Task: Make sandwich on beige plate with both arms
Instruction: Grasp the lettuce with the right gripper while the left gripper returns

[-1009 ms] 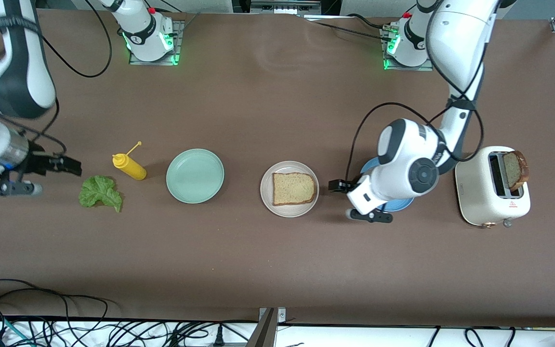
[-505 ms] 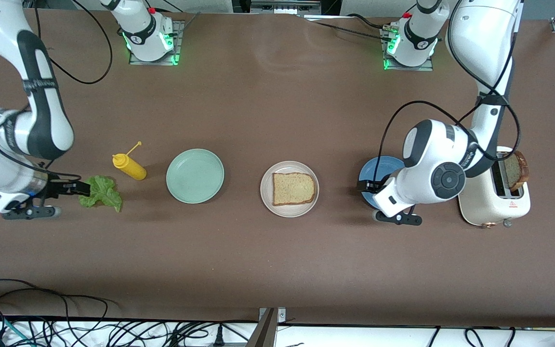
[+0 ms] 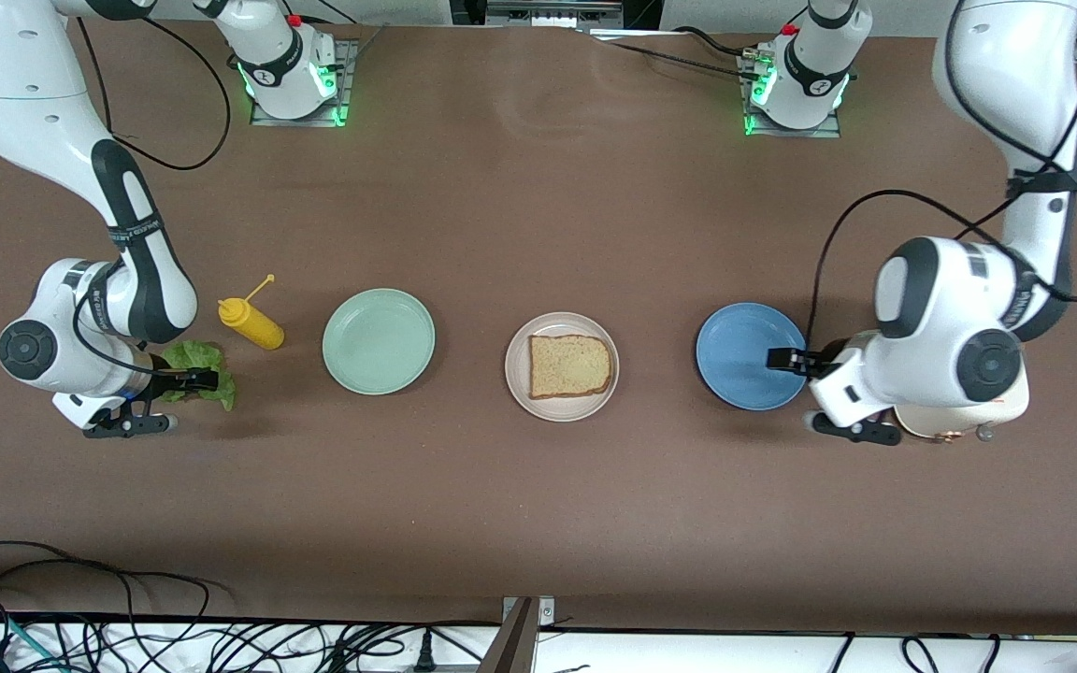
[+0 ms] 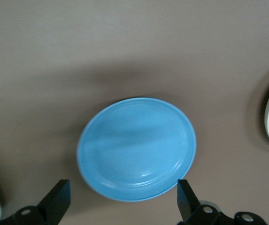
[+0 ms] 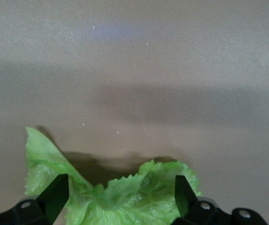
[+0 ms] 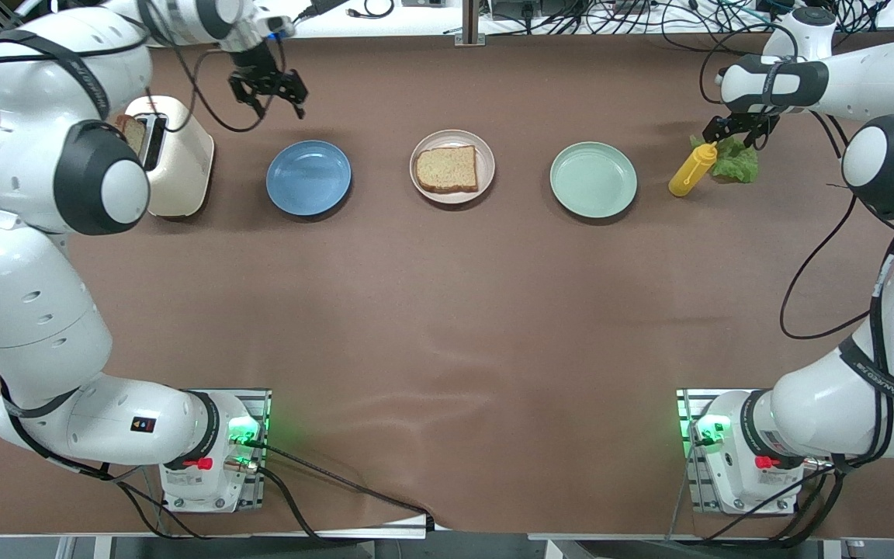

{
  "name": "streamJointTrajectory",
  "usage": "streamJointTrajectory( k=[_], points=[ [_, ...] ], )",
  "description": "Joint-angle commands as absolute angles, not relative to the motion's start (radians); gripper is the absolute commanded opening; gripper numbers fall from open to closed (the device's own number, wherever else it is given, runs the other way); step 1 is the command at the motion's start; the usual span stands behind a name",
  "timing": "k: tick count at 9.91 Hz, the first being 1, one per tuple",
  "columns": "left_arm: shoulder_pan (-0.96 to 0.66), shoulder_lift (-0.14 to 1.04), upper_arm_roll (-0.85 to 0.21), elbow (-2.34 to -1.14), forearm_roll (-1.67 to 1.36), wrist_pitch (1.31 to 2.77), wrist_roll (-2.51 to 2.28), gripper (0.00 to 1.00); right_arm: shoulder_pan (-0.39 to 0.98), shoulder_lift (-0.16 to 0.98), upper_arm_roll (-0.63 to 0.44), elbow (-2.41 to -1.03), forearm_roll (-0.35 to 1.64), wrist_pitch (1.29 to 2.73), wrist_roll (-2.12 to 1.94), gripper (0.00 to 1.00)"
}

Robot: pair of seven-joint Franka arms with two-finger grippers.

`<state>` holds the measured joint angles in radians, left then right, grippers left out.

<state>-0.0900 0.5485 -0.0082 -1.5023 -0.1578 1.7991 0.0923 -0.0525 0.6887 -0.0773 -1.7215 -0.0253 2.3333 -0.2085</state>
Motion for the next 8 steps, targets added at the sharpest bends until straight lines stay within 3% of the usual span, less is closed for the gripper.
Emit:
streamJointTrajectory(
  k=[1, 5, 6, 8],
  points=[
    [-0.052, 0.477, -0.018, -1.508, -0.07, 1.74, 0.114, 1.0, -0.074, 0.692, -0.068, -1.732, -0.021, 2.353, -0.267, 0.78],
    [-0.032, 0.39, -0.015, -1.505, 0.011, 1.686, 0.115, 1.0, -0.078, 0.706, -0.066, -1.732, -0.021, 2.361, -0.299, 0.23],
    [-0.02, 0.358, -0.015, -1.506, 0.011, 1.672, 0.115, 1.0, -0.078, 0.704, -0.066, -1.732, -0.021, 2.362, -0.316, 0.15],
    [-0.018, 0.304, -0.015, -1.503, 0.009, 1.657, 0.11, 1.0, -0.077, 0.695, -0.064, -1.726, -0.021, 2.353, -0.331, 0.09]
  ],
)
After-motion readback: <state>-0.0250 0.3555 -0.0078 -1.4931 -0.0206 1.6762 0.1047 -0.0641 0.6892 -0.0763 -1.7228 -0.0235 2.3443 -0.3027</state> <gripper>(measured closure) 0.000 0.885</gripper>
